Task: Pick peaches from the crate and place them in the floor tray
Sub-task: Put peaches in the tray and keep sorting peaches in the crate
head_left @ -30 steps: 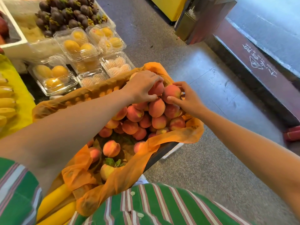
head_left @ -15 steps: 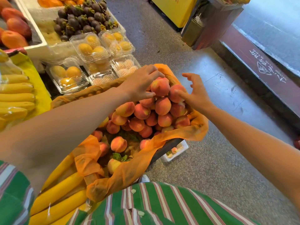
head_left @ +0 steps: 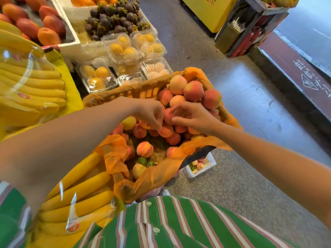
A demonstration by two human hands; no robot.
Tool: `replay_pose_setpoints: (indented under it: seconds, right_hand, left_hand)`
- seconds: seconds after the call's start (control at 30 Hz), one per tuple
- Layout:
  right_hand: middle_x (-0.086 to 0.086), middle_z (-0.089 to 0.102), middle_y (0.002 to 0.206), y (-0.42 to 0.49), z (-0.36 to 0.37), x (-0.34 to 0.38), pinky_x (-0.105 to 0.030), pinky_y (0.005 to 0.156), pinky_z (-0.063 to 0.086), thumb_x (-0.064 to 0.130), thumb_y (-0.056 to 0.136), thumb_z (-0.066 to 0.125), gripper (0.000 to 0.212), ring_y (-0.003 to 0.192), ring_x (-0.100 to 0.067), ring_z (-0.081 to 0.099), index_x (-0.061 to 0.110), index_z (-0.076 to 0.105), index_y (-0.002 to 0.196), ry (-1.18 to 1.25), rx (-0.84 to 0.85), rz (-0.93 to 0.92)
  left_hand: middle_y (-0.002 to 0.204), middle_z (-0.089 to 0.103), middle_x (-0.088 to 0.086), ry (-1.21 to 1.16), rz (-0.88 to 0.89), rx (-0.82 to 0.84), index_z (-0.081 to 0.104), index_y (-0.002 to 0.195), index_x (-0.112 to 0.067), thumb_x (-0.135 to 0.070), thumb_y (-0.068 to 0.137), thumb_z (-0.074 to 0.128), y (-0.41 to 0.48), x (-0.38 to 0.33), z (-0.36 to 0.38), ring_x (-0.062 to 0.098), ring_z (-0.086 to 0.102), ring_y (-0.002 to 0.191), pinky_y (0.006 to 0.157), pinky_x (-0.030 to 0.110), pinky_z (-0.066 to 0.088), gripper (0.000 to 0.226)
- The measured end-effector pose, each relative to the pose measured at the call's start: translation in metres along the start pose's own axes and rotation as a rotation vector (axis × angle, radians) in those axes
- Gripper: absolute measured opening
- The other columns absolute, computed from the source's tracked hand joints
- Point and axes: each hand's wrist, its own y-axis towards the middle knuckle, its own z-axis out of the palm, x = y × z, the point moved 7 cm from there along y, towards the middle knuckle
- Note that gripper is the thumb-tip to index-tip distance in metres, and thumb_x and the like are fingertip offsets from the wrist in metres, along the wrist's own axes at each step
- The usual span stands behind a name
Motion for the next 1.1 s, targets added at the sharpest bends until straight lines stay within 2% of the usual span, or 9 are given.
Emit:
replay_pose_setpoints:
  seconds: [0.07,0.13,0.33,0.47,0.63,0.7,0.83,0.9,1.1]
  right_hand:
    - [-0.009,0.070,0.106,-0.003,0.034,-0.012,-0.029,0.087,0.054,0.015,0.089,0.068,0.025,0.098,-0.016,0.067,0.005,0.064,0.111,0.011,0.253,0.127]
    - [-0.009,0.068,0.113,-0.007,0.063,-0.025,-0.031,0.090,0.053,0.023,0.091,0.066,0.030,0.103,-0.019,0.066,0.008,0.063,0.117,-0.031,0.458,0.247]
    - [-0.007,0.060,0.127,-0.009,0.124,-0.051,-0.036,0.093,0.050,0.036,0.097,0.053,0.043,0.112,-0.022,0.059,0.011,0.054,0.132,-0.124,0.766,0.410]
    - [-0.010,0.052,0.134,-0.002,0.148,-0.072,-0.051,0.100,0.046,0.047,0.095,0.051,0.060,0.119,-0.030,0.054,0.013,0.036,0.142,-0.132,0.772,0.541]
    - [-0.001,0.053,0.106,0.003,0.169,-0.096,-0.035,0.074,0.052,0.046,0.096,0.051,0.044,0.091,-0.023,0.058,0.019,0.036,0.127,-0.020,0.762,0.704]
    - [-0.013,0.055,0.125,0.001,0.176,-0.101,-0.039,0.085,0.056,0.048,0.095,0.051,0.066,0.098,-0.027,0.064,0.011,0.026,0.144,0.099,0.745,0.811]
    - [-0.026,0.054,0.129,0.001,0.183,-0.109,-0.043,0.089,0.056,0.050,0.093,0.054,0.086,0.096,-0.033,0.068,0.005,0.007,0.151,0.228,0.674,0.897]
    - [-0.023,0.050,0.135,0.005,0.183,-0.113,-0.043,0.089,0.056,0.049,0.091,0.057,0.089,0.094,-0.031,0.068,0.002,0.010,0.150,0.231,0.616,0.896]
    - [-0.015,0.058,0.112,0.009,0.181,-0.118,-0.045,0.090,0.055,0.044,0.083,0.070,0.085,0.081,-0.025,0.067,0.003,0.025,0.143,0.320,0.561,0.935]
  left_hand:
    - [0.094,0.071,-0.002,0.002,-0.145,0.225,0.074,0.097,-0.014,-0.024,0.086,0.069,-0.008,0.012,0.024,0.007,0.063,0.080,0.070,0.022,0.053,0.015]
    - [0.100,0.071,-0.001,0.048,-0.242,0.366,0.073,0.102,-0.016,-0.026,0.086,0.070,-0.012,0.027,0.044,0.013,0.066,0.088,0.077,0.028,0.057,0.019]
    - [0.113,0.068,0.001,0.259,-0.349,0.473,0.070,0.113,-0.018,-0.032,0.081,0.072,-0.010,0.052,0.083,0.021,0.063,0.104,0.086,0.033,0.053,0.035]
    - [0.118,0.062,0.003,0.364,-0.370,0.523,0.060,0.126,-0.014,-0.035,0.083,0.071,-0.004,0.060,0.093,0.023,0.059,0.105,0.090,0.035,0.051,0.049]
    - [0.127,0.059,0.005,0.435,-0.312,0.563,0.057,0.131,-0.015,-0.032,0.088,0.066,0.003,0.060,0.096,0.016,0.051,0.093,0.053,0.018,0.038,0.047]
    - [0.125,0.060,0.004,0.420,-0.297,0.573,0.058,0.130,-0.016,-0.029,0.087,0.068,0.007,0.063,0.096,0.016,0.052,0.092,0.050,0.015,0.035,0.046]
    - [0.108,0.059,-0.002,0.365,-0.284,0.587,0.060,0.128,-0.015,-0.020,0.086,0.070,0.011,0.069,0.095,0.011,0.051,0.075,0.044,0.010,0.035,0.044]
    - [0.101,0.055,-0.002,0.348,-0.271,0.596,0.061,0.128,-0.014,-0.017,0.087,0.069,0.015,0.072,0.096,0.008,0.048,0.066,0.040,0.007,0.035,0.042]
    - [0.105,0.057,-0.002,0.313,-0.252,0.608,0.061,0.126,-0.014,-0.018,0.086,0.070,0.019,0.080,0.101,0.012,0.050,0.082,0.049,0.011,0.035,0.042]
